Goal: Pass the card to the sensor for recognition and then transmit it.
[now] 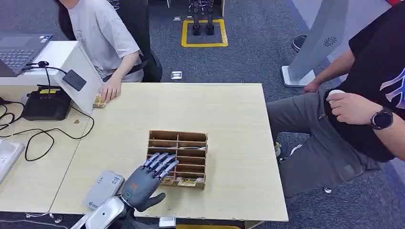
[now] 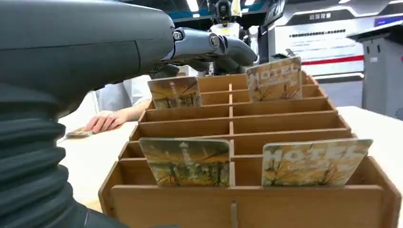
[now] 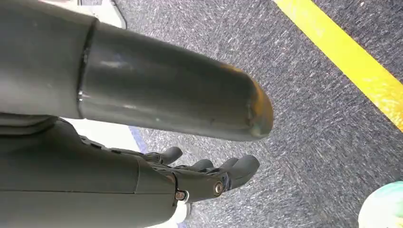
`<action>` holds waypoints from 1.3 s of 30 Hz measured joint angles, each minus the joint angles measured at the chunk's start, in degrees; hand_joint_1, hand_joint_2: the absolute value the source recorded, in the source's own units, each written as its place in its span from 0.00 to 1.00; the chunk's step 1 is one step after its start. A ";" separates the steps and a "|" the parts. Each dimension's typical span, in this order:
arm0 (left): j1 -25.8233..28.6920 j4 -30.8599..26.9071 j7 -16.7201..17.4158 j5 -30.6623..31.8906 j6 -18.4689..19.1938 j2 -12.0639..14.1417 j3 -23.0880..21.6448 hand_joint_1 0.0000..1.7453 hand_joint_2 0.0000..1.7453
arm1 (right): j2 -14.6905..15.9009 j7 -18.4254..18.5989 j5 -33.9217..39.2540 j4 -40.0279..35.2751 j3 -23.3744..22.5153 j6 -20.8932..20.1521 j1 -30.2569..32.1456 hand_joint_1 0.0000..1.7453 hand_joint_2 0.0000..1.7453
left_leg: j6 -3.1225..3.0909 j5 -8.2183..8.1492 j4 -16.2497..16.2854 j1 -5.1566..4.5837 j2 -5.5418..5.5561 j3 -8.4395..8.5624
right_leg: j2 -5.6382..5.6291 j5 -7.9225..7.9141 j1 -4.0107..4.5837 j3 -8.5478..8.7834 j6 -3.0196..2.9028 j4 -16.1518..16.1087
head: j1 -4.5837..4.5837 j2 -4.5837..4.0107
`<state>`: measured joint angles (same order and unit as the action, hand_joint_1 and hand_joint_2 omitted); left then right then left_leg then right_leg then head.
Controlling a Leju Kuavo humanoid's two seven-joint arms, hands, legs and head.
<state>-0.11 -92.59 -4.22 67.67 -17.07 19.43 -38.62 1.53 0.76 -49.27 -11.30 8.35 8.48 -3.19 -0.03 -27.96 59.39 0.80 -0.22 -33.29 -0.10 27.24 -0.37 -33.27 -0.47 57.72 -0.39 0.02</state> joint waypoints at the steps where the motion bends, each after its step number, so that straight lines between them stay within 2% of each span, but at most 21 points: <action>1: 0.11 0.24 0.06 -0.06 0.15 0.00 0.15 0.00 1.00 | 0.00 -0.13 0.00 0.00 0.00 0.00 0.01 0.00 0.00 | 0.00 0.00 0.00 0.00 0.00 0.00 | 0.00 0.00 0.00 0.00 0.00 0.00 | 0.02 0.00; 11: 0.75 1.00 0.06 -0.11 0.31 0.00 0.48 0.00 1.00 | -0.07 -0.41 -0.02 0.00 0.00 0.00 -0.02 0.00 0.00 | 0.00 0.00 0.00 0.00 0.01 -0.01 | 0.01 0.00 0.00 0.00 0.00 0.00 | 0.00 0.00; 12: 0.76 1.11 0.04 -0.33 0.52 0.00 0.52 0.28 1.00 | -0.09 -0.44 -0.07 0.00 0.00 0.00 -0.02 0.00 0.00 | 0.00 0.00 0.00 0.00 0.01 -0.01 | 0.01 0.00 0.00 0.00 0.00 0.00 | 0.00 0.00; 13: 0.79 1.16 -0.05 -0.72 0.85 0.02 0.55 1.00 1.00 | -0.09 -0.46 -0.09 0.00 0.00 0.00 -0.02 0.00 0.00 | 0.00 0.00 0.00 0.00 0.01 -0.01 | 0.01 0.00 0.00 0.00 0.00 0.00 | 0.00 -0.02; 17: 1.29 1.49 -0.13 -1.29 2.03 0.31 1.09 1.00 1.00 | -0.11 -0.63 -0.59 0.00 0.00 0.02 -0.08 0.00 0.00 | 0.00 0.00 0.00 0.00 0.01 -0.01 | 0.01 0.00 0.00 0.00 0.00 0.00 | 0.00 -0.02; 23: 1.74 2.01 -0.13 -1.36 1.81 0.26 2.43 1.00 1.00 | -0.39 -1.29 -1.14 -0.28 -0.20 0.02 -0.27 0.00 0.00 | 0.00 0.00 -0.01 0.00 0.01 -0.01 | 0.00 0.00 0.00 0.00 0.00 0.00 | 0.00 0.00; 28: 2.38 1.53 -5.25 -10.72 1.95 0.33 4.68 1.00 1.00 | -0.57 -1.75 -1.62 -0.46 -0.31 0.02 -0.45 0.00 0.00 | 0.00 0.00 -0.01 0.01 0.00 0.00 | 0.00 0.00 0.00 0.00 0.00 0.01 | 0.00 -0.02; 34: 3.24 -0.70 -5.88 -10.14 2.86 0.74 8.48 1.00 1.00 | -0.57 -2.01 -1.79 -0.46 -1.25 0.04 -0.45 0.00 0.00 | 0.00 0.00 -0.01 0.01 0.02 -0.01 | 0.01 0.01 0.01 0.00 -0.01 0.01 | 0.00 -0.02; 39: 3.54 -1.49 -6.71 -10.82 2.40 0.81 9.86 1.00 1.00 | -0.57 -2.01 -2.01 -0.46 -1.66 -0.11 -0.44 0.00 0.00 | 0.00 0.01 -0.01 0.01 0.02 -0.01 | 0.01 0.00 0.01 0.00 0.00 0.01 | 0.00 -0.02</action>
<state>3.43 -94.07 -10.93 56.85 -14.67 20.24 -28.76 0.96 -1.25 -51.28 -11.76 6.69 8.37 -3.62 -0.03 -27.95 59.38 0.81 -0.21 -33.30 -0.09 27.24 -0.36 -33.27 -0.47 57.73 -0.39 0.00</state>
